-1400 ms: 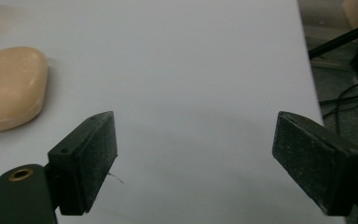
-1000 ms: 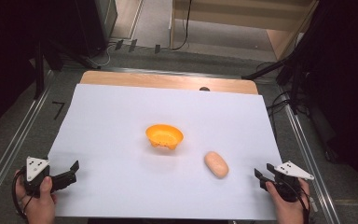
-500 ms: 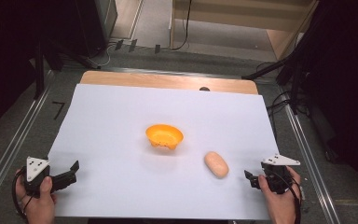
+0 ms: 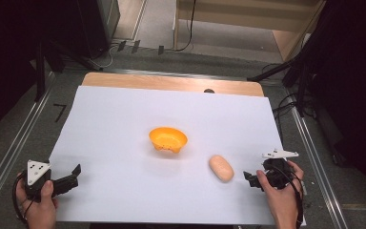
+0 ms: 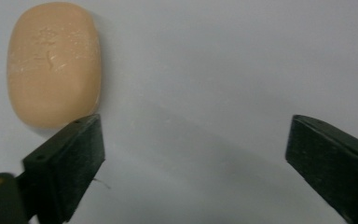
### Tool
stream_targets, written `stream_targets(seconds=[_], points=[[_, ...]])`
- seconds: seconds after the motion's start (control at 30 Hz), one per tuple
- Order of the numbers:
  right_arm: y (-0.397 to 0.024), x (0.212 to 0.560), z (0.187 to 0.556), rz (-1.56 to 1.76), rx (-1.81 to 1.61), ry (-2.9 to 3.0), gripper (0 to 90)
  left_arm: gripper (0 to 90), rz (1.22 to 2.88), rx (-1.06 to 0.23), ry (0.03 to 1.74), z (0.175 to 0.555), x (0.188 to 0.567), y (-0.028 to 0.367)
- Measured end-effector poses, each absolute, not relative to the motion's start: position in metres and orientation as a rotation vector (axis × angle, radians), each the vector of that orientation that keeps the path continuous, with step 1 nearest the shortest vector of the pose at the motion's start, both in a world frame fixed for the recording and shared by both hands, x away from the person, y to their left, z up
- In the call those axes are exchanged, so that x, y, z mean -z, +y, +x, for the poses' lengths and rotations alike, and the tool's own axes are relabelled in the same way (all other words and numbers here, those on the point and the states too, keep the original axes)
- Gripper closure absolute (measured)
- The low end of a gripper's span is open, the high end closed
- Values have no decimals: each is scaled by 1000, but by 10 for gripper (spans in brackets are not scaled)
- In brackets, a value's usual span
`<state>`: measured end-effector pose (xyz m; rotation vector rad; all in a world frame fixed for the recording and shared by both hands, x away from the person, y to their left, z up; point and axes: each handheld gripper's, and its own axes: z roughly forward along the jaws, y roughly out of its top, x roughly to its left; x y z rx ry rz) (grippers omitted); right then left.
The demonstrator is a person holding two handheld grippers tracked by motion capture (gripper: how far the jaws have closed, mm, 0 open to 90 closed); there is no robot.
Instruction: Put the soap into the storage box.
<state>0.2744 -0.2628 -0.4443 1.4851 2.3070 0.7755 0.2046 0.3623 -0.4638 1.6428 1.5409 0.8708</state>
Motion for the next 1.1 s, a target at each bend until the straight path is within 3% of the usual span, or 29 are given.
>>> stream_targets(seconds=[0.07, 1.1], points=[[-259, 445, 278, 1488, -761, 2319, 0, 0, 1644, -871, 1541, 205, 464, 362], [-199, 447, 301, 1450, -746, 2447, 0, 0, 1644, -869, 1548, 205, 464, 363]])
